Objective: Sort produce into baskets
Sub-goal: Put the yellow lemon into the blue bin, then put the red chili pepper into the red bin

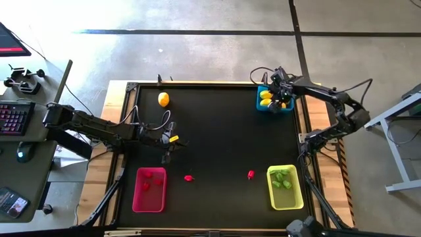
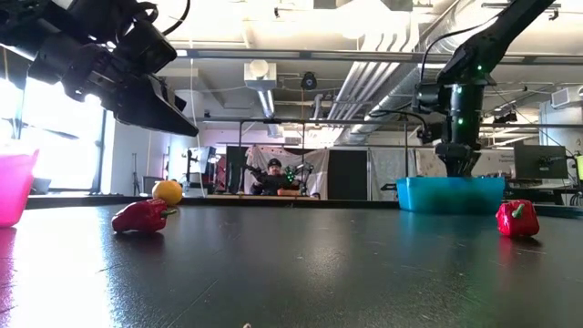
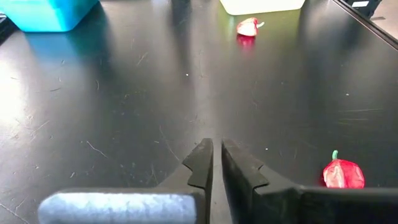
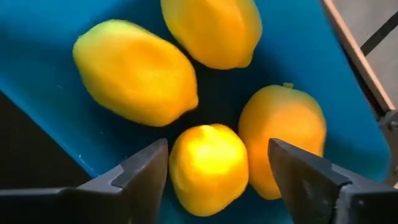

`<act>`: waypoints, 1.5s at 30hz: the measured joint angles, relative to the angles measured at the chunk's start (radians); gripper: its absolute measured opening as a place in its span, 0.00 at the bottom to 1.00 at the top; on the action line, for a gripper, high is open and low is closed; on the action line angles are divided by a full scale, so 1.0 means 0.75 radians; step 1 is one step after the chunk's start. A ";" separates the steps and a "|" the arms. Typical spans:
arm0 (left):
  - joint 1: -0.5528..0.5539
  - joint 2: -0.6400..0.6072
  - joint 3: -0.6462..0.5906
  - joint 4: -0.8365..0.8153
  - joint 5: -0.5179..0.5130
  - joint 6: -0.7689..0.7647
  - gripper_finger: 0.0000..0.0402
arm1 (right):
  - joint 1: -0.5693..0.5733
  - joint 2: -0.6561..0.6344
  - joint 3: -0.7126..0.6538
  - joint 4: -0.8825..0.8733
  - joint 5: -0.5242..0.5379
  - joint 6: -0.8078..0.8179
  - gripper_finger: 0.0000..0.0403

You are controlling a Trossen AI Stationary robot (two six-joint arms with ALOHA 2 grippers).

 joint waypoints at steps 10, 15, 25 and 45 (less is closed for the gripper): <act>0.000 0.000 0.028 -0.043 -0.001 0.002 0.19 | 0.104 -0.009 0.119 -0.132 0.076 0.016 0.72; -0.003 0.000 0.172 -0.318 -0.001 0.042 0.19 | 0.238 -0.017 0.192 -0.176 0.122 0.052 0.51; -0.104 -0.001 0.276 -0.501 0.055 0.040 0.05 | 0.594 -0.095 0.052 0.319 -0.044 0.145 0.05; -0.392 0.205 0.375 -0.608 -0.176 -0.355 0.18 | 1.160 -0.095 -0.269 1.340 0.249 0.361 0.00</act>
